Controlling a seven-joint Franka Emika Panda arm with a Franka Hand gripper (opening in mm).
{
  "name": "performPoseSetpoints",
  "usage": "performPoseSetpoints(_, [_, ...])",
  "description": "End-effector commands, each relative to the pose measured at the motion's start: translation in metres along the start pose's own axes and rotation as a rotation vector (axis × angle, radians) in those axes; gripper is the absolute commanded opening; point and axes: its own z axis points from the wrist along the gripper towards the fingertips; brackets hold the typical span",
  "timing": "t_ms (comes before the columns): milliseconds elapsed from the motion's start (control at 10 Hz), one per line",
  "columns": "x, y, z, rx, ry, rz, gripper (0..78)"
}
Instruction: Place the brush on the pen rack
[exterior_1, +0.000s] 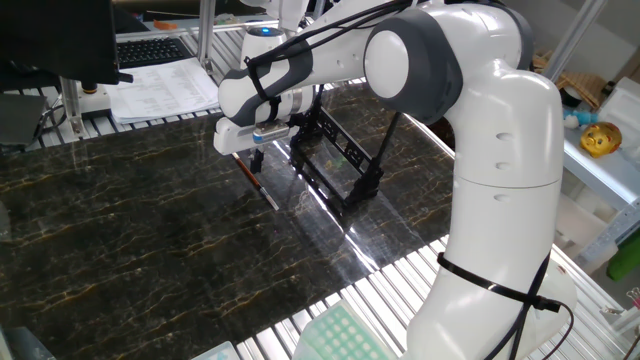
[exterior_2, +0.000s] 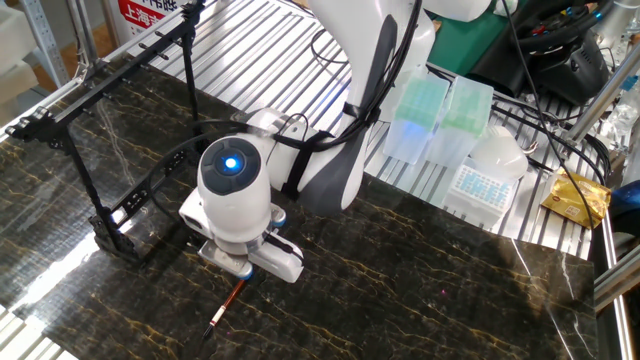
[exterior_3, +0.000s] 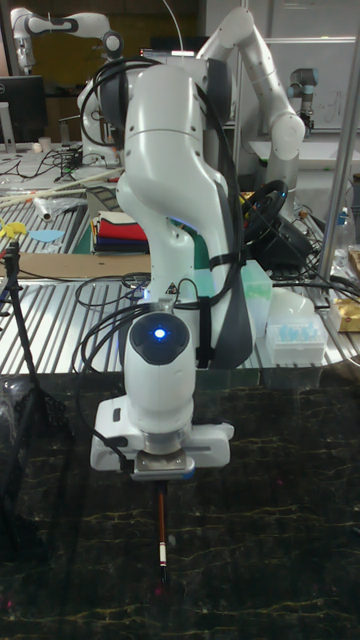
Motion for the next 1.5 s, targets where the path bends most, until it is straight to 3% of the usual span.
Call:
performPoseSetpoints(100, [-0.002,-0.0002,0.0059,-0.001,-0.01,0.0,0.0])
performPoseSetpoints(900, [-0.0025,-0.0009,0.0059,0.001,-0.016,0.0,0.0])
performPoseSetpoints(1000, [-0.0026,-0.0009,0.0058,-0.022,0.012,0.01,0.0])
performPoseSetpoints(1100, [-0.0026,-0.0009,0.0058,-0.021,0.058,0.01,0.0])
performPoseSetpoints(1300, [-0.0026,-0.0009,0.0058,-0.017,0.1,0.021,0.0])
performPoseSetpoints(1500, [-0.0026,-0.0009,0.0058,-0.013,0.086,0.037,0.0])
